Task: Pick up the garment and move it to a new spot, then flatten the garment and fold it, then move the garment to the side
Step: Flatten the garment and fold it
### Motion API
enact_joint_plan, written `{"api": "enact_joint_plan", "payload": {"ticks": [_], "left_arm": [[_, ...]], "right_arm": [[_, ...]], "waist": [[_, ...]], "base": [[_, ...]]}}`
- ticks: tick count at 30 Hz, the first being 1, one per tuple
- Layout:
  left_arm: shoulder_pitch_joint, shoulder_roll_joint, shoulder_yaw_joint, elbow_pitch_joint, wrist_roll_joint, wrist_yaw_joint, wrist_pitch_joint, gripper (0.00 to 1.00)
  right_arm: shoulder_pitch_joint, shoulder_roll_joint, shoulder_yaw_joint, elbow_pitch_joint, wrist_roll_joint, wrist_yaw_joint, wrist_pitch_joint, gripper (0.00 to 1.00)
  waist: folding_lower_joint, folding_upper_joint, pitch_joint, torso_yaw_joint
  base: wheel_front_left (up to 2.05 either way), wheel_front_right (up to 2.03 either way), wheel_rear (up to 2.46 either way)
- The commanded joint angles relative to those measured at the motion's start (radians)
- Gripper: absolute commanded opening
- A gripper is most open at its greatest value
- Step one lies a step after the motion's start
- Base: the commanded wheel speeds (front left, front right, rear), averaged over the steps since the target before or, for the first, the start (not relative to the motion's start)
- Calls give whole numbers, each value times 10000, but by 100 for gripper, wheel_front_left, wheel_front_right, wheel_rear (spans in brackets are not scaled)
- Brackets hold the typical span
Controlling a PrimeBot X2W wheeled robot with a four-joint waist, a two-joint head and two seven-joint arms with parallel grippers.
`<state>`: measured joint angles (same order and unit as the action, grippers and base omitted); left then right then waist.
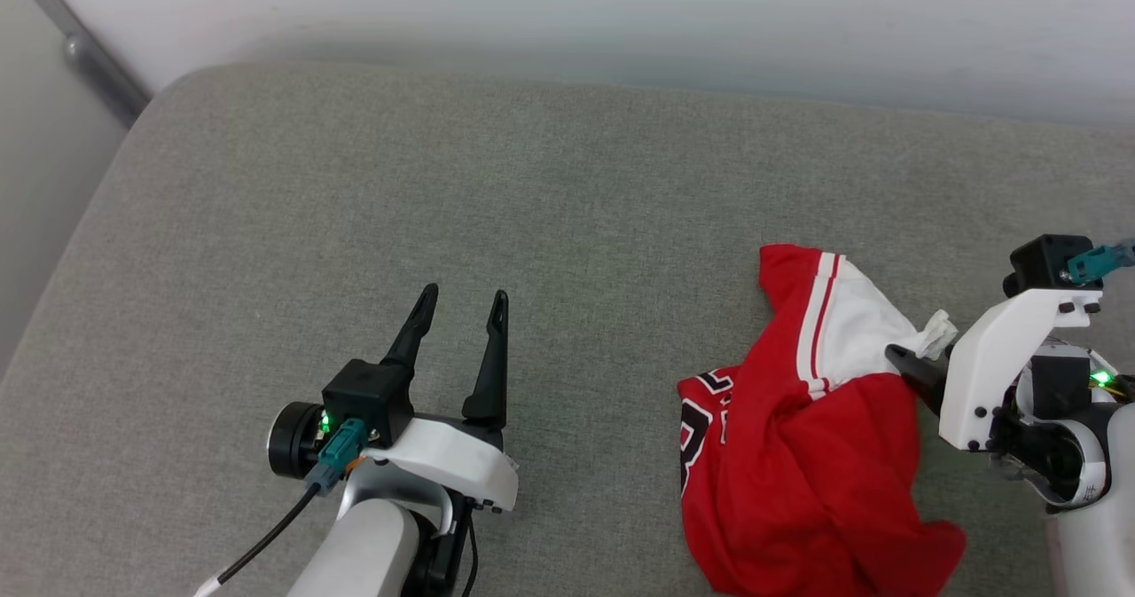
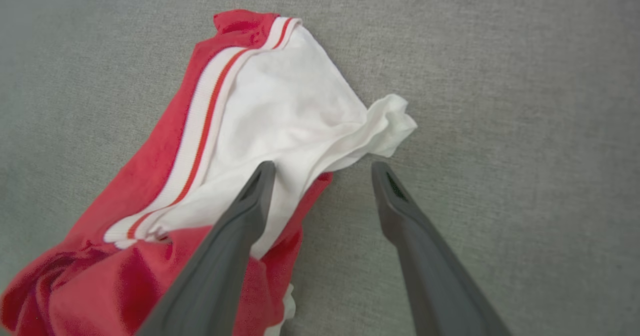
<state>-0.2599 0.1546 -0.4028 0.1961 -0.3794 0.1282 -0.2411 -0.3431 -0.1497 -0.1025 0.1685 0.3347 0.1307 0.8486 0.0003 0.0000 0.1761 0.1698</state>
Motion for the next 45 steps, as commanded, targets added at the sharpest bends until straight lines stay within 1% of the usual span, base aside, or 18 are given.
{"api": "enact_joint_plan", "payload": {"ticks": [1, 4, 5, 6, 7, 13, 16, 19, 22, 26, 29, 32, 33, 34, 35, 39, 40, 45], "left_arm": [[-196, -11, 1, 39, 68, -26, -68, 100], [-295, -79, 0, 178, 68, -57, -117, 100], [-337, -97, 6, 208, 80, -69, -125, 100], [-367, -108, 17, 240, 86, -78, -148, 100], [-383, -119, 28, 278, 90, -81, -163, 100], [-291, -142, 124, 458, 99, -28, -206, 100], [-195, -104, 187, 508, 97, -24, -224, 100], [-80, -66, 237, 535, 77, -7, -234, 100], [53, -10, 314, 573, 24, 12, -239, 100], [246, 43, 359, 596, -17, 39, -245, 100], [377, 60, 347, 617, -61, 74, -236, 100], [507, 103, 337, 599, -101, 117, -188, 100], [553, 129, 356, 594, -109, 144, -167, 100], [580, 153, 362, 577, -112, 151, -143, 100], [597, 161, 365, 554, -120, 153, -121, 100], [774, 241, 368, 490, -193, 215, -35, 100], [811, 271, 371, 486, -214, 224, -13, 100], [1163, 378, 398, 409, -287, 301, 73, 100]], "right_arm": [[-172, -105, 97, 84, 19, -1, 181, 100], [-264, -89, 104, 310, 217, 1, 564, 100], [-310, -113, 131, 343, 253, 1, 607, 96], [-362, -127, 143, 359, 305, 1, 601, 42], [-375, -139, 161, 393, 352, 1, 642, 0], [-607, -503, 342, -22, 345, 1, 230, 0], [-725, -759, 247, -520, 184, -1, -43, 0], [-491, -918, -53, -1121, -13, -1, -202, 0], [231, -968, -684, -1642, -274, -1, -244, 0], [1693, -600, -1702, -1918, -439, 1, -190, 0], [2828, -299, -2389, -1443, -442, -1, -467, 0], [3596, 57, -2682, -684, -286, 1, -1037, 0], [3756, 141, -2715, -373, -225, 1, -1242, 9], [3829, 130, -2737, -158, -268, -1, -1537, 36], [3848, 151, -2744, 73, -227, -1, -1847, 100], [3737, 97, -2684, 539, -184, -1, -3221, 100], [3695, -15, -2695, 487, -305, -1, -3676, 100], [3631, -66, -2932, 56, -760, 1, -5813, 100]], "waist": [[-3, 0, 242, 210], [-3, 0, 397, 295], [-3, 0, 426, 307], [-3, 0, 450, 312], [-3, 0, 464, 309], [-3, 0, 312, 95], [-3, 0, 152, -142], [-3, 0, -46, -415], [-3, 0, -280, -702], [-3, 0, -517, -1051], [-3, 0, -670, -1251], [-3, 0, -802, -1397], [-3, 0, -841, -1454], [-3, 0, -871, -1497], [-3, 0, -896, -1530], [-3, 0, -1048, -1634], [-3, 0, -1119, -1644], [-3, 0, -1497, -1664]], "base": [[0, 0, 0], [0, 0, 0], [0, 0, 0], [0, 0, 0], [0, 0, 0], [0, 0, 0], [0, 0, 0], [0, 0, 0], [0, 0, 0], [0, 0, 0], [0, 0, 0], [0, 0, 0], [0, 0, 0], [0, 0, 0], [0, 0, 0], [0, 0, 0], [0, 0, 0], [0, 0, 0]]}}
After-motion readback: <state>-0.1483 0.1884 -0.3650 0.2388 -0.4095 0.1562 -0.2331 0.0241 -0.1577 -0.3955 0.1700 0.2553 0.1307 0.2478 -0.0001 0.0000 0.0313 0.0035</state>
